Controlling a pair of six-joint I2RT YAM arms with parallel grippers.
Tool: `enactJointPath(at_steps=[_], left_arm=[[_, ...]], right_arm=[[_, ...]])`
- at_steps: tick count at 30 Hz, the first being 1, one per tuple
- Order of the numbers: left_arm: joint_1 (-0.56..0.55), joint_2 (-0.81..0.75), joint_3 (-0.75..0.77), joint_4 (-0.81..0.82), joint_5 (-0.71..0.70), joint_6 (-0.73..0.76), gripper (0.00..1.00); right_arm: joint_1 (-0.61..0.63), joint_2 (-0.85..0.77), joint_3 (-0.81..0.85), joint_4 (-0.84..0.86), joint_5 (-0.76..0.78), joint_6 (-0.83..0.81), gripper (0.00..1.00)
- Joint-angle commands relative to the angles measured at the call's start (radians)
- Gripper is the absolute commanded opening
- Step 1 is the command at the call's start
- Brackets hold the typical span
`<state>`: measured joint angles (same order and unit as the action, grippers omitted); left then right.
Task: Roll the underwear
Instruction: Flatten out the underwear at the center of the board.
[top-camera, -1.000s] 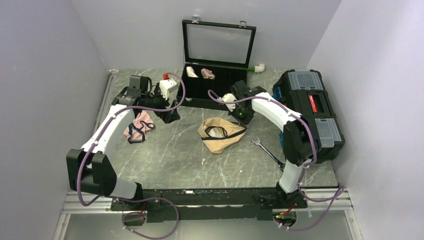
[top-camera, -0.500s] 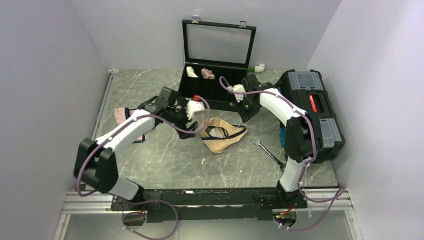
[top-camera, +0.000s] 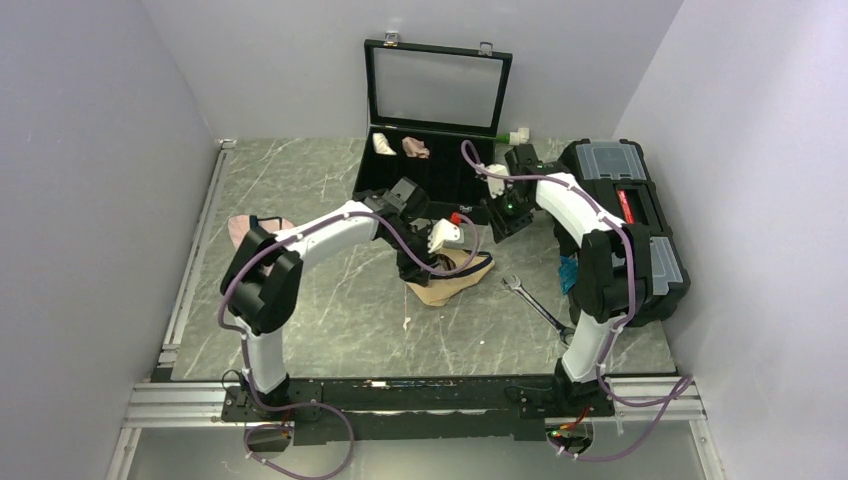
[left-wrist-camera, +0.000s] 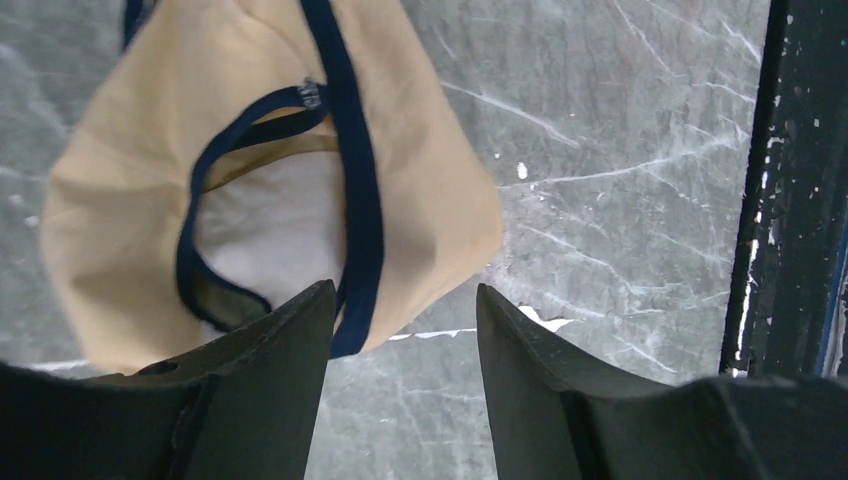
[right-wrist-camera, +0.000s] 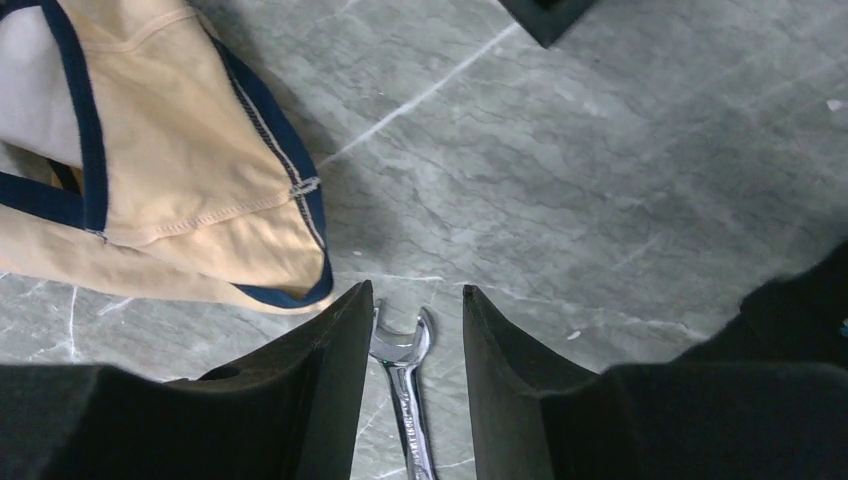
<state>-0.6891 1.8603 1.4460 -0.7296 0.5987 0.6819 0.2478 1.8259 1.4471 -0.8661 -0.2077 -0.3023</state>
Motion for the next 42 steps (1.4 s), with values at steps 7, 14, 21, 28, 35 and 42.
enactJointPath(at_steps=[7,14,21,28,35,42], left_arm=[[-0.055,0.131,0.089,-0.01,-0.004,0.024,0.57],[-0.055,0.138,0.081,0.013,-0.041,0.016,0.39],[-0.056,0.115,0.109,-0.006,-0.072,-0.005,0.08],[-0.021,0.006,0.13,-0.032,0.004,-0.081,0.0],[0.135,-0.172,0.135,-0.01,0.22,-0.216,0.0],[0.251,-0.232,0.237,-0.047,0.388,-0.334,0.0]], right_arm=[[-0.065,-0.057,-0.014,-0.004,-0.081,0.014,0.4],[-0.069,-0.057,-0.024,-0.01,-0.096,0.006,0.4],[-0.07,-0.052,-0.025,-0.016,-0.112,0.003,0.39],[-0.072,-0.064,-0.016,-0.026,-0.137,-0.009,0.39],[-0.071,-0.11,0.024,-0.057,-0.247,-0.065,0.39],[-0.071,-0.13,0.082,-0.111,-0.391,-0.141,0.4]])
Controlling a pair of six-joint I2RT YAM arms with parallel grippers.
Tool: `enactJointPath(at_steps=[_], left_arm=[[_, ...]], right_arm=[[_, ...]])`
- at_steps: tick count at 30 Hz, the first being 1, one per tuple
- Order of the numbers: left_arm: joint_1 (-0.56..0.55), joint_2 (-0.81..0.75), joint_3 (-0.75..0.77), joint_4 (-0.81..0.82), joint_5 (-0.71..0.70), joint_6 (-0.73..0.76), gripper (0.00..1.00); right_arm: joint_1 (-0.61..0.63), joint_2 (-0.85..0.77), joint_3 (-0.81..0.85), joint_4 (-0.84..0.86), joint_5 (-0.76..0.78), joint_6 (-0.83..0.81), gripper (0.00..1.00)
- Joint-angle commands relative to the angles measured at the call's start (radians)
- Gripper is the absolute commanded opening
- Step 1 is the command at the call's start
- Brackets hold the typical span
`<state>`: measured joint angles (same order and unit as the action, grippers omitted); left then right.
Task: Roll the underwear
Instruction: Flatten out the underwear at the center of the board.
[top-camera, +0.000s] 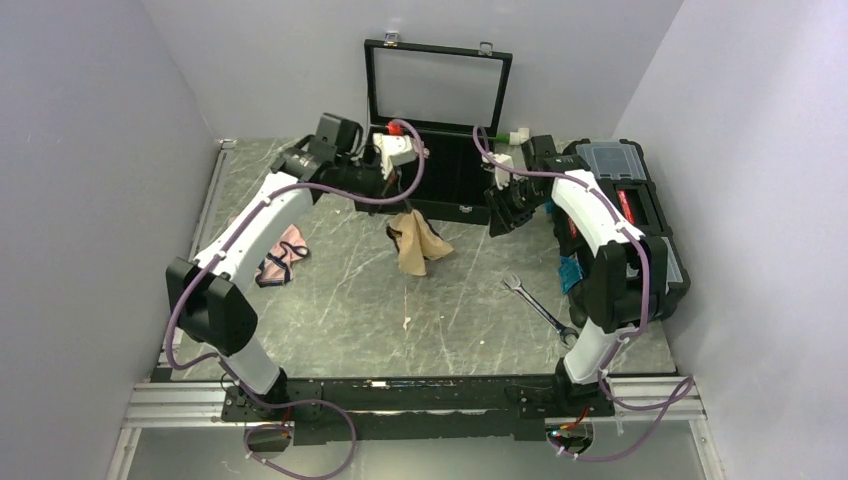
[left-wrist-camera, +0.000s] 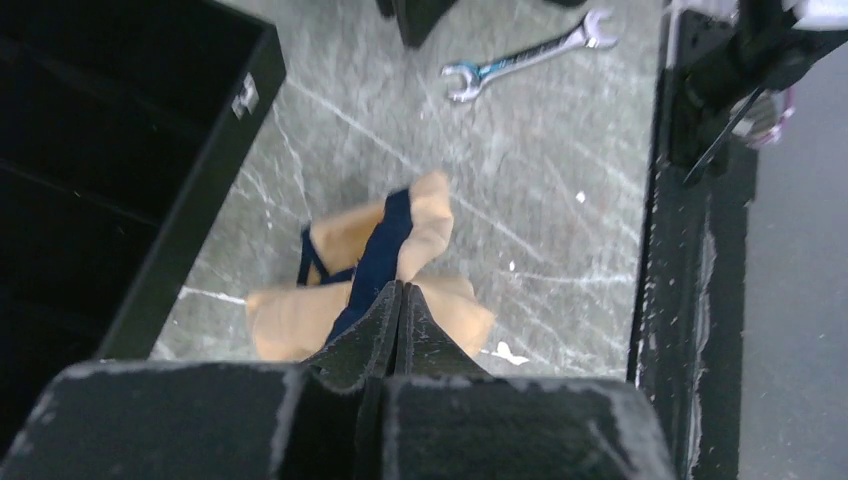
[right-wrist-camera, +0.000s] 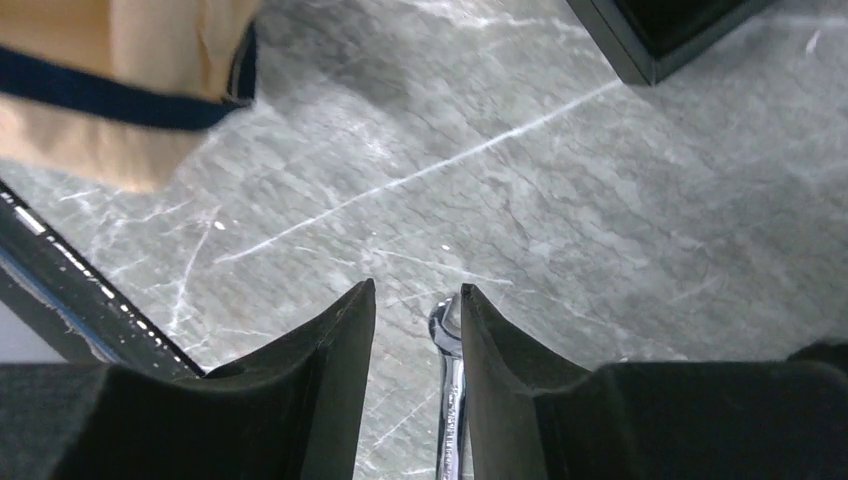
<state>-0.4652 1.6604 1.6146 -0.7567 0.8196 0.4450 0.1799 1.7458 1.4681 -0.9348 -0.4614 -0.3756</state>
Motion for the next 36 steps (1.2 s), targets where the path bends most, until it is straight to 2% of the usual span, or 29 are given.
enactJointPath(at_steps=[1,3,7,11,15,19,23,28,36], left_arm=[[0.04,-0.029,0.081,-0.021,0.186,-0.125,0.0],[0.063,-0.024,0.097,-0.004,0.224,-0.192,0.0],[0.085,-0.024,0.104,0.044,0.243,-0.338,0.0],[0.085,-0.04,0.071,0.075,0.181,-0.42,0.0],[0.092,-0.054,-0.025,0.189,0.072,-0.592,0.0],[0.094,0.024,-0.058,0.261,0.119,-0.708,0.0],[0.094,0.092,-0.071,0.354,0.187,-0.835,0.0],[0.094,0.11,-0.079,0.397,0.216,-0.875,0.0],[0.102,0.086,-0.134,0.473,0.25,-0.927,0.0]], right_arm=[[-0.004,-0.049,0.07,-0.056,-0.174,-0.082,0.4],[-0.005,-0.046,0.081,-0.075,-0.242,-0.106,0.42],[-0.004,-0.047,0.109,-0.14,-0.397,-0.188,0.55],[-0.001,-0.043,0.127,-0.197,-0.564,-0.26,0.66],[0.009,-0.04,0.095,-0.218,-0.646,-0.311,0.74],[0.04,-0.055,-0.008,-0.086,-0.632,-0.26,0.86],[0.073,-0.065,-0.11,0.096,-0.562,-0.185,0.92],[0.119,-0.007,-0.139,0.215,-0.494,-0.158,0.99],[0.176,0.05,-0.193,0.362,-0.433,-0.129,1.0]])
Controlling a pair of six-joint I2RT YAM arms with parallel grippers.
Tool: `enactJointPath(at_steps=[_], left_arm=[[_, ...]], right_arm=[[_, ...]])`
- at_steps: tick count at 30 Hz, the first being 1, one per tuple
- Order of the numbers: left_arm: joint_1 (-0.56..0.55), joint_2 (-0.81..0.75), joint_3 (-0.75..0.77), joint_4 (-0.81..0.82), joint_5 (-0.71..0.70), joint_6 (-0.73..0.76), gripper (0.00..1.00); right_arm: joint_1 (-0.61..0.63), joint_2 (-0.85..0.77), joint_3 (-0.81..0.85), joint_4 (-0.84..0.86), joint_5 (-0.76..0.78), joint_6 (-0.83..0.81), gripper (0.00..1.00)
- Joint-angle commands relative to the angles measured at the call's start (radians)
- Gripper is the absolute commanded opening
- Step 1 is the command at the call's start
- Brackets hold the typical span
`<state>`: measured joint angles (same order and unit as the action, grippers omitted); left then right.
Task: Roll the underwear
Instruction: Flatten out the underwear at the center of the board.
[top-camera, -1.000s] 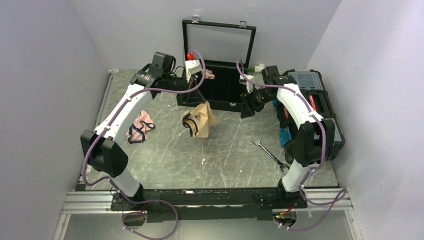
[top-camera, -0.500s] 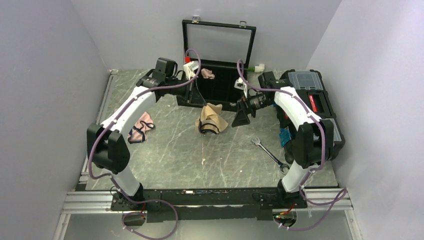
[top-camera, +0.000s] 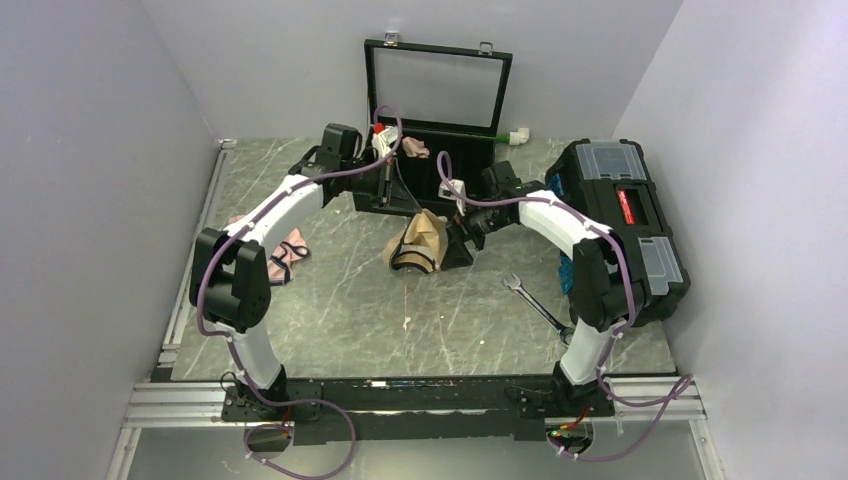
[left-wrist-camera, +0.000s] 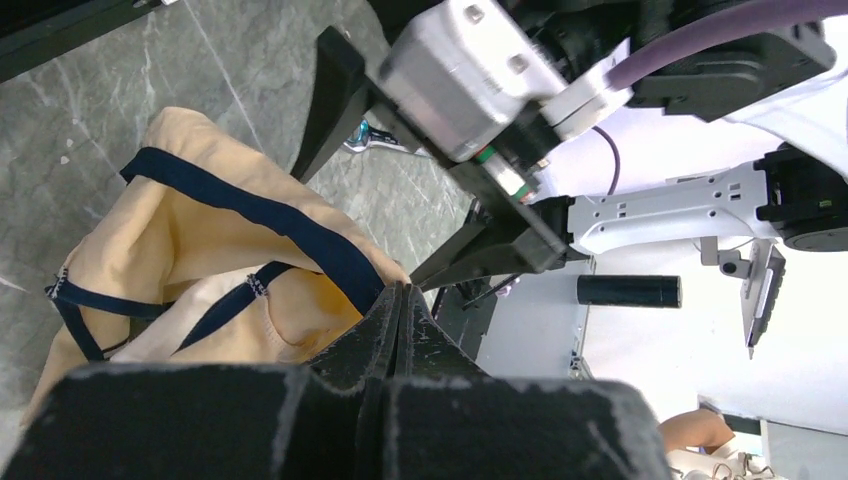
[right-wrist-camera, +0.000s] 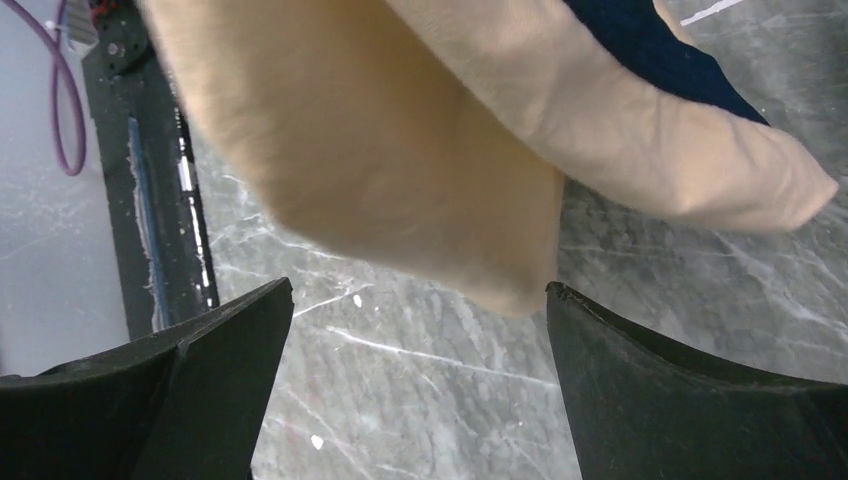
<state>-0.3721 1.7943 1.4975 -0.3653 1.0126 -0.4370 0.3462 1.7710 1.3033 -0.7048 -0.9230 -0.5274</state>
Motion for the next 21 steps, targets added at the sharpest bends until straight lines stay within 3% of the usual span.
enactJointPath(at_steps=[1,7,10,13,17,21], left_arm=[[0.012,-0.052,-0.025,0.093,0.064,-0.053,0.0],[0.031,-0.079,-0.079,0.153,0.098,-0.093,0.0],[0.045,-0.094,-0.114,0.209,0.109,-0.134,0.0],[0.062,-0.1,-0.134,0.233,0.11,-0.148,0.0],[0.083,-0.104,-0.133,0.198,0.092,-0.119,0.0],[0.101,-0.107,-0.105,0.103,0.056,-0.033,0.0]], right_arm=[[0.01,0.029,-0.035,0.146,0.037,0.026,1.0],[0.014,0.06,-0.042,0.197,0.021,0.033,0.99],[0.022,0.102,-0.018,0.181,-0.034,0.028,0.93],[0.034,0.146,0.024,0.142,-0.086,0.023,0.79],[0.023,0.227,0.16,-0.067,-0.128,-0.051,0.43],[-0.017,0.218,0.21,-0.211,-0.161,-0.125,0.34]])
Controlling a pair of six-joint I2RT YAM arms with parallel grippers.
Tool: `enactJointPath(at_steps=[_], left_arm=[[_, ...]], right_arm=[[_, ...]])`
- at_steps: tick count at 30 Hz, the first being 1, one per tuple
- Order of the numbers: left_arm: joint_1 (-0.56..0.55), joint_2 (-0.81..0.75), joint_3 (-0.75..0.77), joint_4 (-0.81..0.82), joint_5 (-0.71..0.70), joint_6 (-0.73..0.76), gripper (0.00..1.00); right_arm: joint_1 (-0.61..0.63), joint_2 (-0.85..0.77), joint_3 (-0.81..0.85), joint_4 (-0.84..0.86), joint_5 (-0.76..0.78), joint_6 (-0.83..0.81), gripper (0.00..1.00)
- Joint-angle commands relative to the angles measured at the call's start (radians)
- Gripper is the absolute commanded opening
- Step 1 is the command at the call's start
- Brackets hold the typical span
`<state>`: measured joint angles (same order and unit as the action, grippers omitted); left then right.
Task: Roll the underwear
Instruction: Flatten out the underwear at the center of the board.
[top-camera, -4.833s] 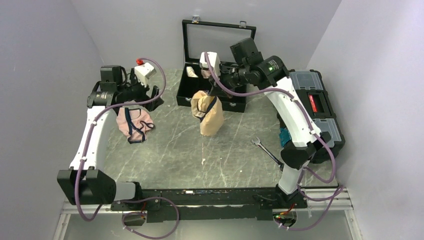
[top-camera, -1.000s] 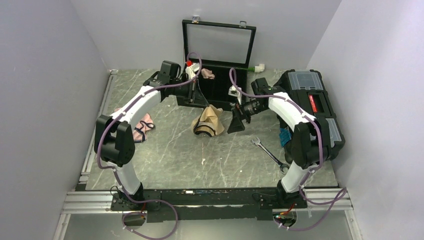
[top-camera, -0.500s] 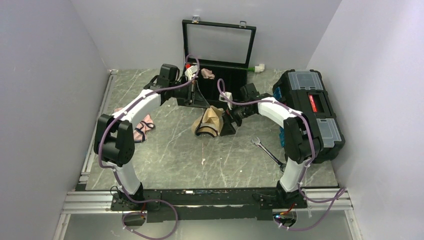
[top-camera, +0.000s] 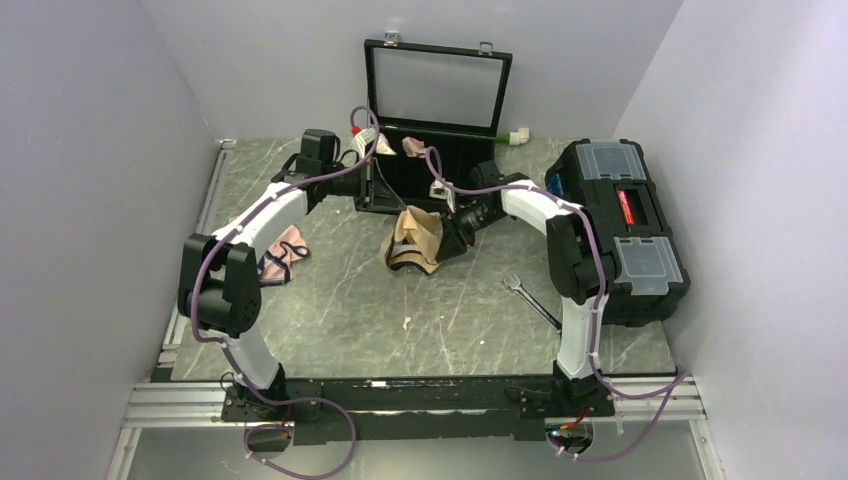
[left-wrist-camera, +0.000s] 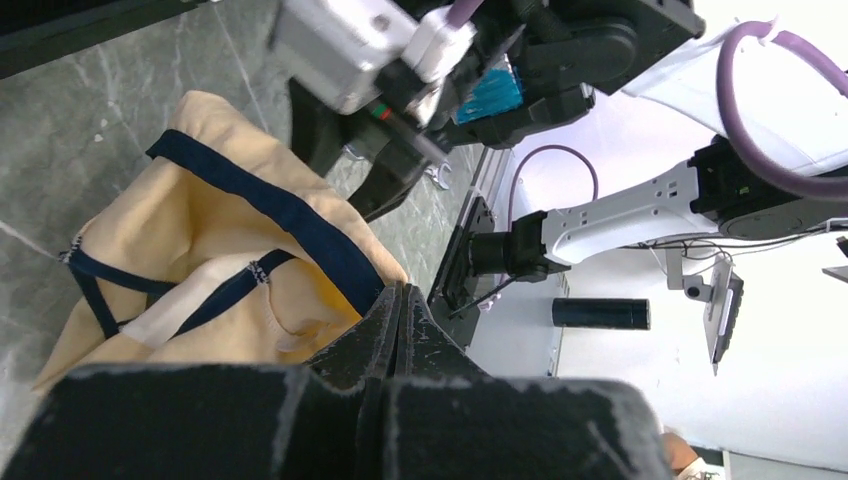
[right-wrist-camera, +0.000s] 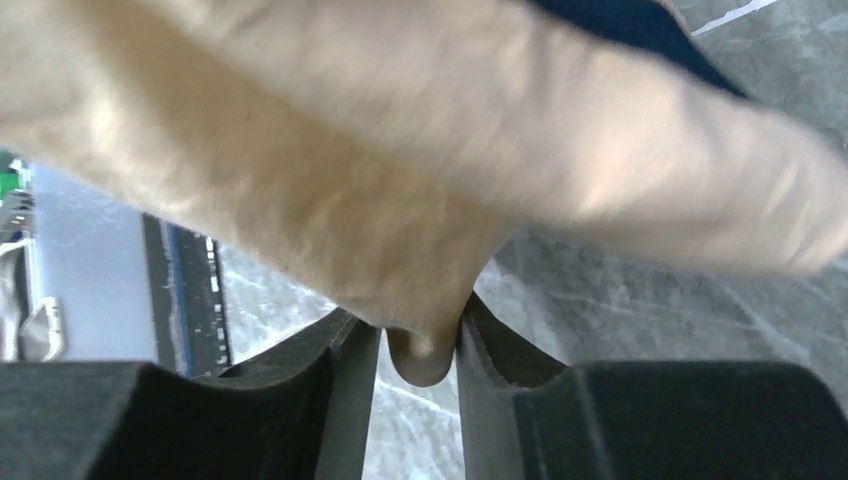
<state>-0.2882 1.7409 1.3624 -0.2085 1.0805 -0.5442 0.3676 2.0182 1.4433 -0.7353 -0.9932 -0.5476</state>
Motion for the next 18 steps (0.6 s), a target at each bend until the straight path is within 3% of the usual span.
enactJointPath(at_steps=[1,6,8,18], left_arm=[[0.023,-0.059,0.038,-0.083,-0.029,0.101,0.0],[0.044,-0.102,0.055,-0.189,-0.128,0.216,0.0],[0.049,-0.119,0.067,-0.225,-0.177,0.256,0.0],[0.053,-0.264,0.128,-0.316,-0.411,0.413,0.0]], right_arm=[[-0.046,-0.043,0.075,-0.206,-0.087,-0.126,0.32],[-0.058,-0.148,0.093,-0.323,-0.068,-0.186,0.17],[-0.058,-0.183,0.117,-0.371,-0.053,-0.198,0.0],[-0.056,-0.33,0.274,-0.382,0.193,-0.053,0.0]])
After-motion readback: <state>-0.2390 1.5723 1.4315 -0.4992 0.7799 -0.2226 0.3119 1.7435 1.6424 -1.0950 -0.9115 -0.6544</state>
